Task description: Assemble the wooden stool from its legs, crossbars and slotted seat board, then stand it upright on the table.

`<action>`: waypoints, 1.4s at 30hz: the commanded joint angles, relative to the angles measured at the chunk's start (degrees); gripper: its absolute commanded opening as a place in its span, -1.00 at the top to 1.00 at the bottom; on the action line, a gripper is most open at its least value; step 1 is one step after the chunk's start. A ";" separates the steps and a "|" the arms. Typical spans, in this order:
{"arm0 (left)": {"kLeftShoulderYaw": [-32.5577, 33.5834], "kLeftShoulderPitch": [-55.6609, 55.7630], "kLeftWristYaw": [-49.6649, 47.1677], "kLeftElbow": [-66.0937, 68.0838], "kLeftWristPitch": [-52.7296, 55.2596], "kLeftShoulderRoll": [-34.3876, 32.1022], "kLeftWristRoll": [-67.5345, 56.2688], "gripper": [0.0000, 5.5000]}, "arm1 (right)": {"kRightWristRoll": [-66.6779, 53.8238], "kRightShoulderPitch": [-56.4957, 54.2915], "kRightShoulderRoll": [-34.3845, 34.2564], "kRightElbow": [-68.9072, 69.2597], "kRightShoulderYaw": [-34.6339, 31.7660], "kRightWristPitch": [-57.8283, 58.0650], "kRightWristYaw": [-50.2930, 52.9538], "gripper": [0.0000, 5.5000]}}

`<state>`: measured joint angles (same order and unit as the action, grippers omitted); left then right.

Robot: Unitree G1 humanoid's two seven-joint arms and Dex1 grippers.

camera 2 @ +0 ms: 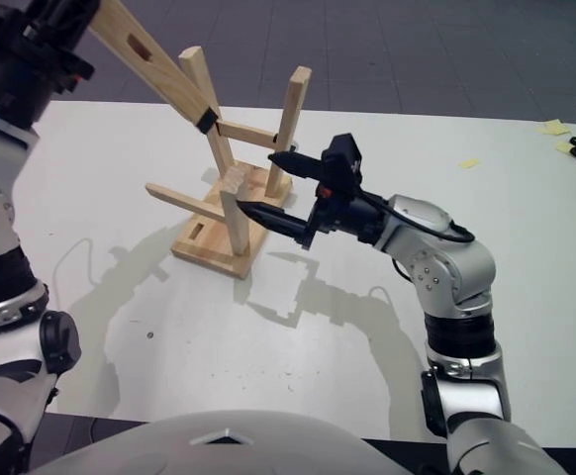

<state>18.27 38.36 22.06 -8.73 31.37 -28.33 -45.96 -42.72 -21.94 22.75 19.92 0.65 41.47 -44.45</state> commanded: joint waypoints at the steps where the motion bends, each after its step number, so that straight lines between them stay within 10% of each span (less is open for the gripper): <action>1: -0.03 0.24 0.71 0.03 -0.13 -0.53 1.02 0.62 | -1.62 -1.20 -1.34 1.11 0.31 1.52 2.02 -0.96; 16: -1.10 0.01 1.11 -0.78 0.77 0.76 1.08 0.62 | 6.35 1.53 -4.02 3.21 8.65 0.25 11.24 -0.96; 35: -2.55 -1.28 0.97 -0.94 0.43 1.56 3.07 0.62 | 8.30 3.86 -5.59 0.87 9.22 0.40 12.14 0.14; 42: -2.58 -1.41 -0.43 0.08 0.27 1.37 6.01 0.62 | 10.37 6.00 -3.45 -0.28 9.02 -0.33 11.65 0.19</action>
<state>15.78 37.07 22.44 -9.00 31.76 -26.37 -41.69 -34.05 -17.67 17.39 21.00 10.04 39.98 -33.34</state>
